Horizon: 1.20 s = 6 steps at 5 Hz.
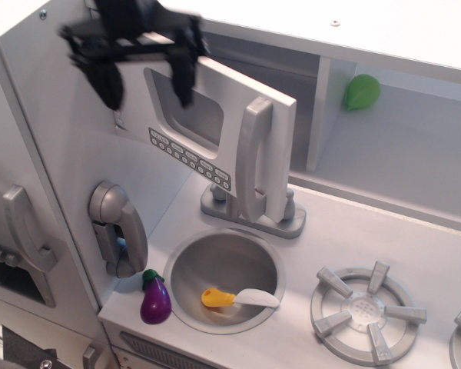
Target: Close microwave
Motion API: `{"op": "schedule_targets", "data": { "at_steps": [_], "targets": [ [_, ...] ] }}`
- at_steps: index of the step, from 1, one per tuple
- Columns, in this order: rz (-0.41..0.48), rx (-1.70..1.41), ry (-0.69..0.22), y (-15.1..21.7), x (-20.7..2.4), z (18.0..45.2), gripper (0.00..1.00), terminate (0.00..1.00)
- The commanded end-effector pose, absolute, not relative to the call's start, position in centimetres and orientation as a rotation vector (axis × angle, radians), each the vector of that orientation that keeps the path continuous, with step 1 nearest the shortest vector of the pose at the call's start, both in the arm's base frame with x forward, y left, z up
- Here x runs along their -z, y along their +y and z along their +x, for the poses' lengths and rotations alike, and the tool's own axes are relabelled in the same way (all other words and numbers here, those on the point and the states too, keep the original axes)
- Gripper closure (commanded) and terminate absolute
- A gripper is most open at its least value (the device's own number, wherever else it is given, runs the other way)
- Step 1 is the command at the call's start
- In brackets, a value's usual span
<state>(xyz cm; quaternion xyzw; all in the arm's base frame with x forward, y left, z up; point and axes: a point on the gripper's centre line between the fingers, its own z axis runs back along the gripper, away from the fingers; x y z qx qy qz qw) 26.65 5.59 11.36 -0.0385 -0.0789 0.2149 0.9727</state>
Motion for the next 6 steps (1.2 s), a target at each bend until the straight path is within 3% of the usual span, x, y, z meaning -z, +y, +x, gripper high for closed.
{"op": "schedule_targets", "data": {
  "at_steps": [1,5,6],
  "targets": [
    [-0.120,-0.378,-0.225,4.1,-10.8,28.4,0.00,0.00],
    [-0.167,-0.432,-0.456,3.4,-11.4,31.9,0.00,0.00],
    [-0.172,-0.414,-0.452,3.2,-11.5,31.3,0.00,0.00]
  ]
}}
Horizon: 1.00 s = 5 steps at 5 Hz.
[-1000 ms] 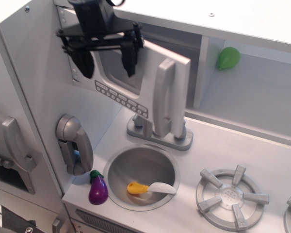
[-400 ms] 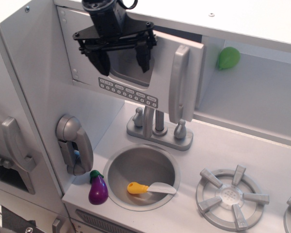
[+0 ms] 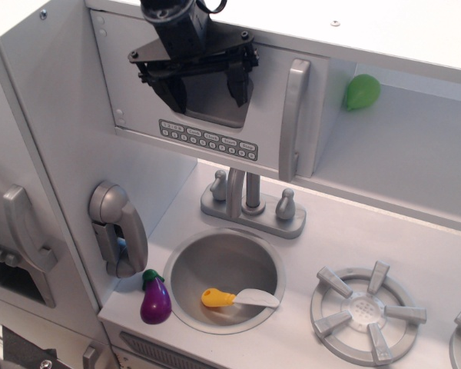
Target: Close microwave
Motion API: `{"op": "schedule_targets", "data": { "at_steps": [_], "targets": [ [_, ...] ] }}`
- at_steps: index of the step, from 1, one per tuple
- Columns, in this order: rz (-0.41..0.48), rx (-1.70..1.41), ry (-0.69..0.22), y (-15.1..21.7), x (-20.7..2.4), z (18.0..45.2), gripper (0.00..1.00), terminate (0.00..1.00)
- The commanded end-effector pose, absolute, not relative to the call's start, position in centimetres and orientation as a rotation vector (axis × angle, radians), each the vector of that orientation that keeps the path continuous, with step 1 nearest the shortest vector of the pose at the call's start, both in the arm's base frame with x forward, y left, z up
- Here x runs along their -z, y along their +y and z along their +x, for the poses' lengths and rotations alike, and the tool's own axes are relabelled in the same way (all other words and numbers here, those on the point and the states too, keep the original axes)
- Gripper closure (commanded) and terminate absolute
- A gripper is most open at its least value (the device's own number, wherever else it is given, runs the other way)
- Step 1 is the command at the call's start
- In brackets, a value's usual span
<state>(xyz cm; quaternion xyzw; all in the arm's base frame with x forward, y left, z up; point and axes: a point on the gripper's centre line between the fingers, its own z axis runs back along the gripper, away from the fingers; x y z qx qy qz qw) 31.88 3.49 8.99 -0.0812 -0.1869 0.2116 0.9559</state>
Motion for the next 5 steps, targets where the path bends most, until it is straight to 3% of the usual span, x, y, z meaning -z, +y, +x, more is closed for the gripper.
{"op": "schedule_targets", "data": {
  "at_steps": [1,2,3,4,5],
  "targets": [
    [-0.113,-0.473,-0.210,3.8,-11.8,28.9,0.00,0.00],
    [-0.043,-0.461,0.011,5.3,-12.9,25.2,0.00,0.00],
    [-0.086,-0.454,-0.005,7.3,-13.9,23.6,0.00,0.00],
    [-0.117,-0.410,-0.034,8.9,-13.4,22.5,0.00,0.00],
    [-0.120,-0.368,-0.041,11.6,-13.7,23.3,0.00,0.00]
  ]
}}
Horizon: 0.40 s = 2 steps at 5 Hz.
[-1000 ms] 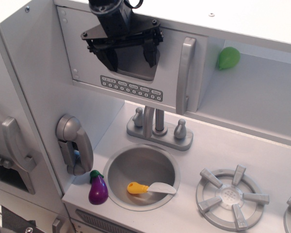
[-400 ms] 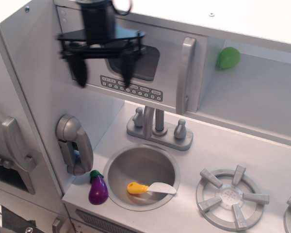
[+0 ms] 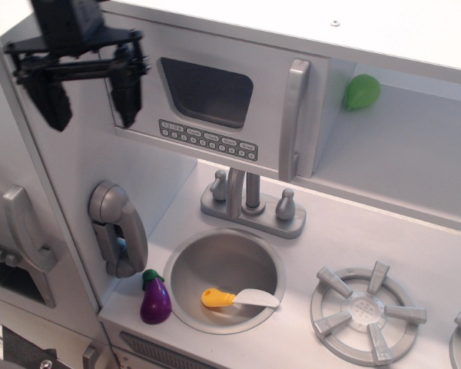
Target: Close microwave
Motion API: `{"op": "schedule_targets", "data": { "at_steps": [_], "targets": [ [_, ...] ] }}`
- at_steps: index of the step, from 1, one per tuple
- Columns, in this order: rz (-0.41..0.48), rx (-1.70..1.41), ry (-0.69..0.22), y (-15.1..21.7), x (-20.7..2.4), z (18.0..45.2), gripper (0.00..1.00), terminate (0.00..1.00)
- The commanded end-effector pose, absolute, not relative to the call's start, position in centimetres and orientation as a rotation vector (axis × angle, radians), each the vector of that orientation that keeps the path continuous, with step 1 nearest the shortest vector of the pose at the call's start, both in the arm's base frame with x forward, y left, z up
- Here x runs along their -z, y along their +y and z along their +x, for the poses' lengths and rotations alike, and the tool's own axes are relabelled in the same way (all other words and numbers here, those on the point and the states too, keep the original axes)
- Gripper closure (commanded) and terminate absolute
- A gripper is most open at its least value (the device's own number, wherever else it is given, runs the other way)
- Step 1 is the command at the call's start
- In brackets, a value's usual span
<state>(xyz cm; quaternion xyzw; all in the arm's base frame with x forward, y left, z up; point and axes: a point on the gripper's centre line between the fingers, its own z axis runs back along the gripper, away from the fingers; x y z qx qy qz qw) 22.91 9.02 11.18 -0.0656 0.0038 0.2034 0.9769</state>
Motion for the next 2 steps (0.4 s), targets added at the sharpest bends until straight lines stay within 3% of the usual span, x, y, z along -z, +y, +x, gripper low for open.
{"op": "schedule_targets", "data": {
  "at_steps": [1,2],
  "targets": [
    [-0.120,-0.368,-0.041,11.57,-13.72,23.27,0.00,0.00],
    [-0.120,-0.368,-0.041,11.57,-13.72,23.27,0.00,1.00]
  ]
}}
